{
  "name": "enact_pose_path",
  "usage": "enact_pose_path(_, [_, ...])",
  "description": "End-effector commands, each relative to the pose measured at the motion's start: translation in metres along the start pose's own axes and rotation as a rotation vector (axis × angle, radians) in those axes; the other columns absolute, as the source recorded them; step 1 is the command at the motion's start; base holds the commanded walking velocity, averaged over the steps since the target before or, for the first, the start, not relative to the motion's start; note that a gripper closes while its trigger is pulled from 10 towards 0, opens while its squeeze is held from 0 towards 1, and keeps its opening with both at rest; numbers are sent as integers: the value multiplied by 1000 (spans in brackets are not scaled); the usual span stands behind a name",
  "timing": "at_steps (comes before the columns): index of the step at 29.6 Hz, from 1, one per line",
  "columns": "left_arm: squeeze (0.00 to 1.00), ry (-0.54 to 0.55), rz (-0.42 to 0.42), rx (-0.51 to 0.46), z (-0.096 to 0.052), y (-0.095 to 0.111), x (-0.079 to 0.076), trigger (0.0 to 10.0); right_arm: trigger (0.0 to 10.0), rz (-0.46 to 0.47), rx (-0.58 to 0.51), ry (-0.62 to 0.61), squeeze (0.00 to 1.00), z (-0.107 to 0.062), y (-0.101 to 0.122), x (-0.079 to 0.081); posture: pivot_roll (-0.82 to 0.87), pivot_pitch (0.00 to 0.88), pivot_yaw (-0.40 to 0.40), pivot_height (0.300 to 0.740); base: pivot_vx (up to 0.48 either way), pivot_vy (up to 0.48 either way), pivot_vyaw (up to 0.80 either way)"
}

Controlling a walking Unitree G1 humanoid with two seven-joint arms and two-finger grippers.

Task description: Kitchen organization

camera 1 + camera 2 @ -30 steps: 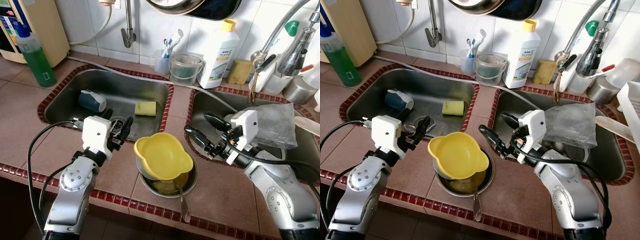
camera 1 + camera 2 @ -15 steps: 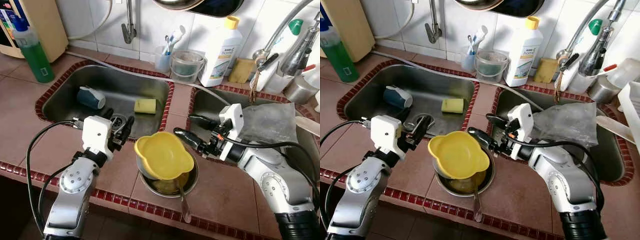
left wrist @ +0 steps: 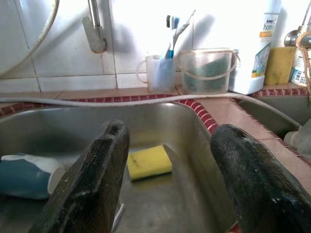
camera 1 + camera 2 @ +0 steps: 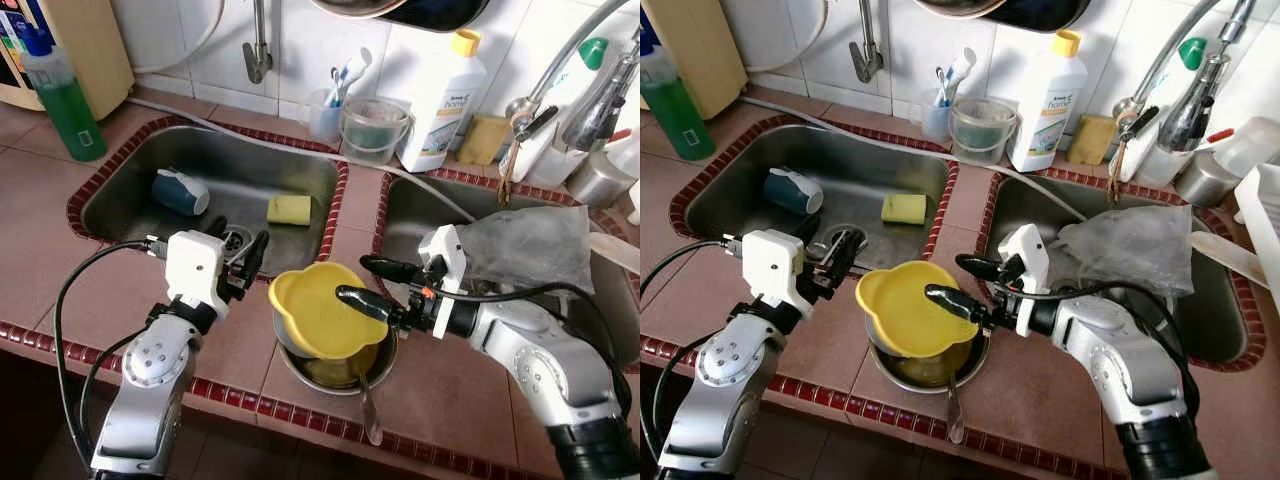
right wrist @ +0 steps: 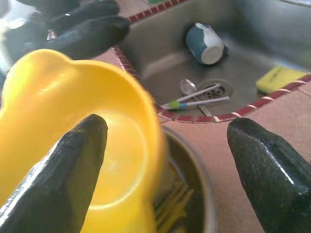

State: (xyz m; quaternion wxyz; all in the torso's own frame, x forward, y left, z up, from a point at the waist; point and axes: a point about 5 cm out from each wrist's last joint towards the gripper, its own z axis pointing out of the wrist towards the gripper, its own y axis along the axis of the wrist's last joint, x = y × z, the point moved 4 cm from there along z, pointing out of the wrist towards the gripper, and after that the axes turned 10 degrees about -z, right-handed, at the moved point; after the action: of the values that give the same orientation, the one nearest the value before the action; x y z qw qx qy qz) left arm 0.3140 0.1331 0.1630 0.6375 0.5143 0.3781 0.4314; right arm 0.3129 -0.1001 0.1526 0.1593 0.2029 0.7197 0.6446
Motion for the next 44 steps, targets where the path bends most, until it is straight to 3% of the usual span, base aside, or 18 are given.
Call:
enact_pose_path(1, [0,-28,9,-10,-1,4,-8,10000,10000,-21,24,-13,0,-3,-1,-7,-50,113,-108,740,0,0,0])
enact_pose_path(5, [0,-69,35,5,-6,2,-11,10000,10000,-33,34,-19,0,-2,-1,-12,-48,111,-113,740,0,0,0])
enact_pose_path(8, [0,-47,42,4,-8,5,-2,10000,10000,-36,36,-22,0,-1,-1,-13,-50,110,-112,740,0,0,0])
enact_pose_path(11, [0,21,67,-5,-16,18,23,10000,10000,-39,24,-24,0,-1,2,-14,-51,109,-108,740,0,0,0])
enact_pose_path(18, [0,107,68,-41,-26,40,47,10000,10000,-34,3,-2,0,1,3,-11,-41,119,-109,740,0,0,0])
enact_pose_path(21, [0,112,76,-53,-28,46,48,10000,10000,-35,1,5,0,2,4,-10,-38,123,-110,740,0,0,0])
enact_pose_path(25, [0,41,77,-64,-33,57,38,10000,10000,-29,-3,16,0,5,4,-9,-33,128,-115,740,0,0,0])
enact_pose_path(30, [0,-171,85,-55,-44,60,2,10000,10000,-29,5,21,0,10,3,-11,-20,130,-126,740,0,0,0])
enact_pose_path(40, [0,-372,89,-40,-59,62,-30,10000,10000,-19,15,13,0,18,0,-20,-11,131,-124,740,0,0,0])
enact_pose_path(44, [0,-502,91,36,-74,56,-48,10000,10000,-20,19,35,0,23,0,-22,0,134,-130,740,0,0,0])
